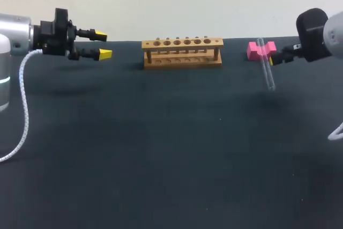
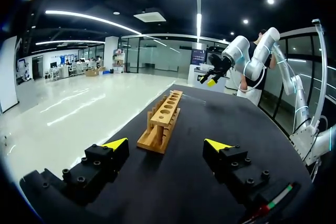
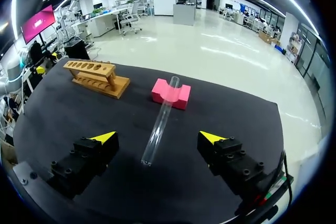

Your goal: Grasp the test tube, adjust it, and insert it.

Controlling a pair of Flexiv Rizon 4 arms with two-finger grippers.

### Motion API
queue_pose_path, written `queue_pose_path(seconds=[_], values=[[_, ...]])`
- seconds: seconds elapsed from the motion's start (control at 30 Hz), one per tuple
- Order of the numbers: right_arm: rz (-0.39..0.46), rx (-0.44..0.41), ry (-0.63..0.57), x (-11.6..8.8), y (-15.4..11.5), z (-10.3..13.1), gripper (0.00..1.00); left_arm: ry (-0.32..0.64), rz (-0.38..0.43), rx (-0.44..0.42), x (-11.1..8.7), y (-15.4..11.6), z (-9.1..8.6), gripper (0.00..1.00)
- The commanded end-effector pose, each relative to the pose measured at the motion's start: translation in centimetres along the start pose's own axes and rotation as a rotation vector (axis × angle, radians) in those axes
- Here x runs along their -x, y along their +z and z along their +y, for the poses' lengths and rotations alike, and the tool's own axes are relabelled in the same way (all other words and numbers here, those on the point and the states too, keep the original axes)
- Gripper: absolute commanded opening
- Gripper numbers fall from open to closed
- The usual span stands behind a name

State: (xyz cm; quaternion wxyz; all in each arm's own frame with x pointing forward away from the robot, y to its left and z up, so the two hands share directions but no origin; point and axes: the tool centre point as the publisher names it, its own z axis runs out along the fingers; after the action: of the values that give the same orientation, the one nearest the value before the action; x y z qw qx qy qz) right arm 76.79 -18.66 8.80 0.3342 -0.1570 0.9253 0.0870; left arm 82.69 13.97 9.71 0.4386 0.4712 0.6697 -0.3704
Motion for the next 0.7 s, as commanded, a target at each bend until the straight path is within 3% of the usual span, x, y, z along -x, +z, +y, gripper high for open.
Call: queue_pose_path(seconds=[0.03, 0.7], values=[[-0.533, -0.16, 0.006, 0.3, 1.2, 0.5, 1.0, 0.003, -0.003, 0.001, -0.1, 0.0, 0.0, 1.0], [-0.565, -0.272, 0.151, 3.4, 3.3, 0.6, 1.0, 0.003, -0.003, 0.001, -0.1, 0.0, 0.0, 1.0]])
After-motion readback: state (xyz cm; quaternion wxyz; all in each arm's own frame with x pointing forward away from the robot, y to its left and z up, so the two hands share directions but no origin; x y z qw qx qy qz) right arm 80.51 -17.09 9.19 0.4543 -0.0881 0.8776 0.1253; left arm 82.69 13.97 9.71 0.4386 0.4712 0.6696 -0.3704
